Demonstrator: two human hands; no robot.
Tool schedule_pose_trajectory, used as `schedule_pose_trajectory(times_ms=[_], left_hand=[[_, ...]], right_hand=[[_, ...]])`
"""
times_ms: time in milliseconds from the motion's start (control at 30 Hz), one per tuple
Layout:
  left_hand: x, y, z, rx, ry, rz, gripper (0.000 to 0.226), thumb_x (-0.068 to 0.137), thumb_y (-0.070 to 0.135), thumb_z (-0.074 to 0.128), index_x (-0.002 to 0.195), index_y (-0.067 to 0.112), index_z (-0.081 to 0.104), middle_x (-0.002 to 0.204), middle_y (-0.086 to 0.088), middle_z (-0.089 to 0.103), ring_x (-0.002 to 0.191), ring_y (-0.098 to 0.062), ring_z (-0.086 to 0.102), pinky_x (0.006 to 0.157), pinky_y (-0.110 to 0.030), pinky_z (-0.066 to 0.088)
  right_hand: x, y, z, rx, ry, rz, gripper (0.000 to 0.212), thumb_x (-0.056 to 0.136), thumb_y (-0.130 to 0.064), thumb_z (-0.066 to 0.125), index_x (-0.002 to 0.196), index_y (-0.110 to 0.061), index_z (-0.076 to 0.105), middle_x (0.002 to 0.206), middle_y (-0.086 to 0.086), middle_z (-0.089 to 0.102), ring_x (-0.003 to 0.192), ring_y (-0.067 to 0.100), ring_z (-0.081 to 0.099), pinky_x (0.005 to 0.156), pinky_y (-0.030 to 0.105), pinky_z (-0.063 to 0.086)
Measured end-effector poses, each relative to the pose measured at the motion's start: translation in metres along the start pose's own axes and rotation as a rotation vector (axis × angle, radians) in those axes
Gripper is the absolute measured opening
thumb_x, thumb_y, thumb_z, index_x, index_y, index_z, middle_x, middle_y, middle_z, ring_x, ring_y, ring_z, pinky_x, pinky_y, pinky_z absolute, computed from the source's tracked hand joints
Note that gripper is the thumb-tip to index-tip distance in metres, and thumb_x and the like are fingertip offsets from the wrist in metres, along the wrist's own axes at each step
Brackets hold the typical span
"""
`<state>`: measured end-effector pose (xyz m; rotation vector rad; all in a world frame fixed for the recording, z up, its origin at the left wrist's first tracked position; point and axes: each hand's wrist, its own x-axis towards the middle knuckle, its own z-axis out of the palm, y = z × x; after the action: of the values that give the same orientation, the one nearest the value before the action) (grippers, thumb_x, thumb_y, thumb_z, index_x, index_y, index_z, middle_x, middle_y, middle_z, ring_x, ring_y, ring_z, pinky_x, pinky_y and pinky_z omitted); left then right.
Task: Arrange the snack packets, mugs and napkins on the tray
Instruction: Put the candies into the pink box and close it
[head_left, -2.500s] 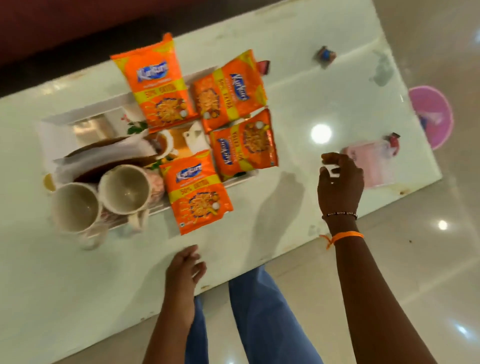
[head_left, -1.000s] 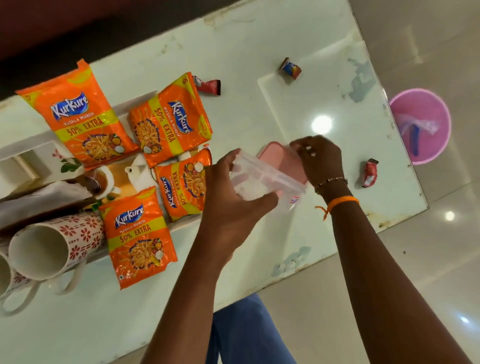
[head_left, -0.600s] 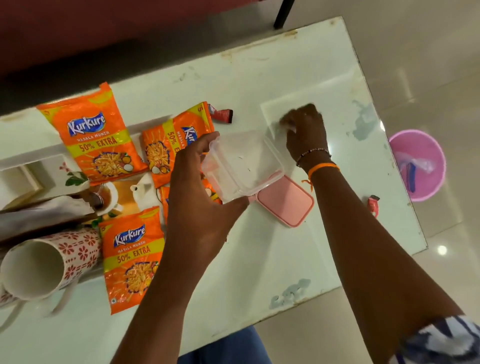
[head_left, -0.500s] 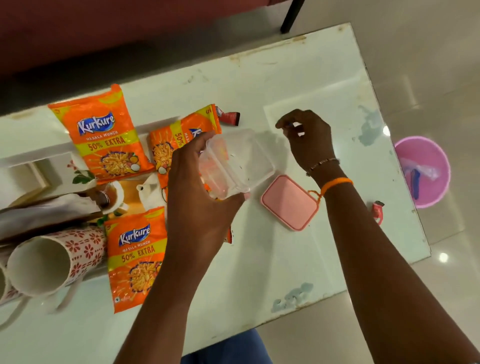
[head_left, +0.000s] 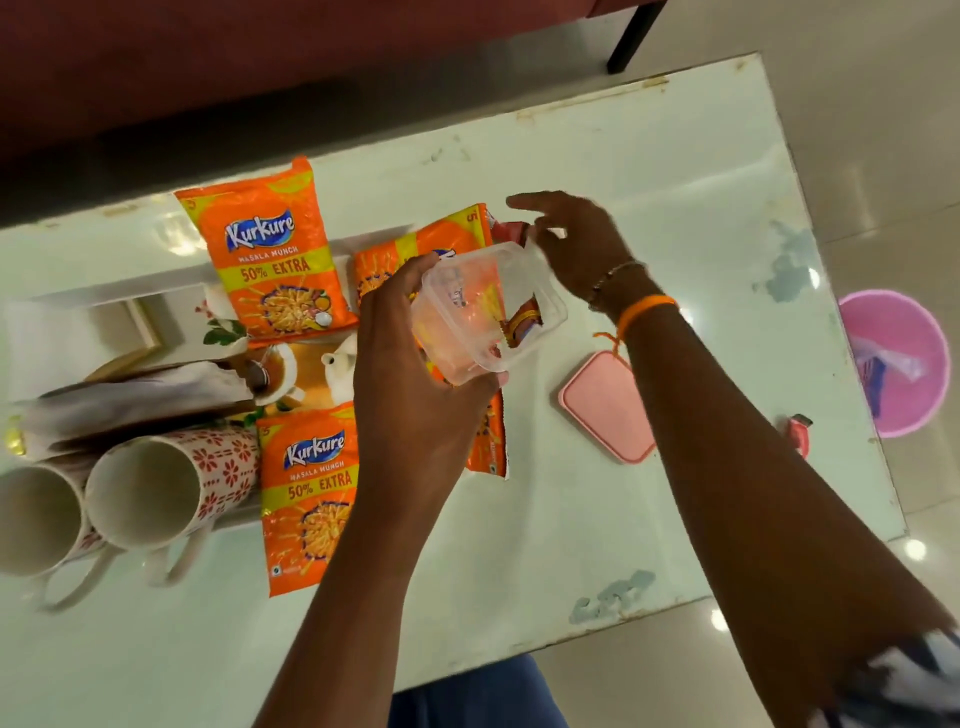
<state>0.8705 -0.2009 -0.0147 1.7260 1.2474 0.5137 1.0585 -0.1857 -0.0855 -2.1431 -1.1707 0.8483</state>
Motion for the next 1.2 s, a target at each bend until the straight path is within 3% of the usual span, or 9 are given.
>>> schedule_pose_trajectory(times_ms=[100, 267, 433, 567, 667, 800, 933, 1067, 1200], left_hand=[[-0.007, -0.001, 0.000, 0.012, -0.016, 0.005, 0.076, 0.065, 0.014, 0.082, 0.130, 0.019, 0.042, 0.123, 0.012, 0.043, 0.110, 0.010, 0.036, 0.086, 0.008, 0.032], [-0.011, -0.001, 0.006, 0.038, -0.071, 0.010, 0.079, 0.064, 0.011, 0.082, 0.132, 0.019, 0.042, 0.127, 0.009, 0.045, 0.117, 0.002, 0.039, 0.089, 0.004, 0.033], [-0.014, 0.006, 0.019, 0.047, -0.119, 0.059, 0.079, 0.064, 0.007, 0.081, 0.132, 0.020, 0.044, 0.129, 0.010, 0.045, 0.123, -0.004, 0.041, 0.093, -0.007, 0.039], [-0.018, 0.013, 0.033, 0.095, -0.176, 0.123, 0.077, 0.064, 0.015, 0.082, 0.131, 0.017, 0.045, 0.131, 0.000, 0.049, 0.118, 0.001, 0.039, 0.088, 0.004, 0.031], [-0.021, 0.019, 0.041, 0.128, -0.210, 0.167, 0.077, 0.064, 0.016, 0.083, 0.131, 0.017, 0.045, 0.130, -0.001, 0.050, 0.113, 0.007, 0.036, 0.087, 0.006, 0.028], [-0.028, 0.022, 0.054, 0.126, -0.277, 0.184, 0.082, 0.060, 0.012, 0.084, 0.132, 0.020, 0.044, 0.125, 0.006, 0.048, 0.113, 0.004, 0.039, 0.087, 0.004, 0.030], [-0.038, 0.019, 0.064, 0.149, -0.329, 0.218, 0.084, 0.058, 0.010, 0.085, 0.131, 0.019, 0.045, 0.125, 0.003, 0.050, 0.111, 0.006, 0.040, 0.084, 0.008, 0.030], [-0.056, 0.014, 0.070, 0.138, -0.422, 0.203, 0.087, 0.058, 0.010, 0.085, 0.133, 0.017, 0.043, 0.127, 0.004, 0.049, 0.113, 0.010, 0.036, 0.086, 0.009, 0.030], [-0.069, 0.009, 0.074, 0.131, -0.439, 0.161, 0.086, 0.058, 0.009, 0.085, 0.133, 0.018, 0.043, 0.122, 0.012, 0.044, 0.115, 0.005, 0.037, 0.086, 0.011, 0.028]], right_hand=[[0.011, 0.018, 0.021, -0.296, -0.130, -0.037, 0.029, 0.091, -0.024, 0.049, 0.112, -0.009, 0.063, 0.122, 0.016, 0.059, 0.115, 0.031, 0.052, 0.095, 0.036, 0.040], [-0.025, 0.039, 0.015, -0.165, 0.163, 0.128, 0.023, 0.084, -0.022, 0.057, 0.087, -0.001, 0.064, 0.095, 0.020, 0.065, 0.090, 0.035, 0.058, 0.075, 0.038, 0.045], [-0.088, 0.036, -0.019, 0.168, 0.596, 0.311, 0.015, 0.078, -0.015, 0.066, 0.084, -0.003, 0.061, 0.076, 0.001, 0.063, 0.055, -0.005, 0.056, 0.055, 0.003, 0.040], [-0.138, 0.000, -0.031, 0.274, 0.588, 0.207, 0.013, 0.075, -0.020, 0.069, 0.084, -0.017, 0.060, 0.074, -0.017, 0.061, 0.061, -0.008, 0.057, 0.057, 0.004, 0.041], [-0.159, -0.002, -0.033, 0.179, 0.580, 0.215, 0.012, 0.076, -0.030, 0.068, 0.082, -0.022, 0.062, 0.079, -0.014, 0.063, 0.070, 0.001, 0.058, 0.062, 0.006, 0.037], [-0.182, 0.061, -0.041, -0.078, 0.724, 0.520, 0.013, 0.082, -0.019, 0.061, 0.094, -0.013, 0.063, 0.104, 0.003, 0.062, 0.094, 0.031, 0.056, 0.080, 0.025, 0.032], [-0.200, 0.114, -0.037, -0.197, 0.700, 0.758, 0.033, 0.079, -0.010, 0.060, 0.112, -0.014, 0.058, 0.128, 0.015, 0.045, 0.115, 0.035, 0.046, 0.085, 0.023, 0.023], [-0.208, 0.133, -0.027, -0.121, 0.593, 0.824, 0.033, 0.079, 0.000, 0.053, 0.109, -0.009, 0.060, 0.130, 0.015, 0.043, 0.114, 0.035, 0.048, 0.089, 0.024, 0.032], [-0.209, 0.121, -0.023, -0.031, 0.590, 0.779, 0.023, 0.076, 0.006, 0.047, 0.091, -0.001, 0.063, 0.117, 0.017, 0.051, 0.100, 0.030, 0.059, 0.075, 0.022, 0.044]])
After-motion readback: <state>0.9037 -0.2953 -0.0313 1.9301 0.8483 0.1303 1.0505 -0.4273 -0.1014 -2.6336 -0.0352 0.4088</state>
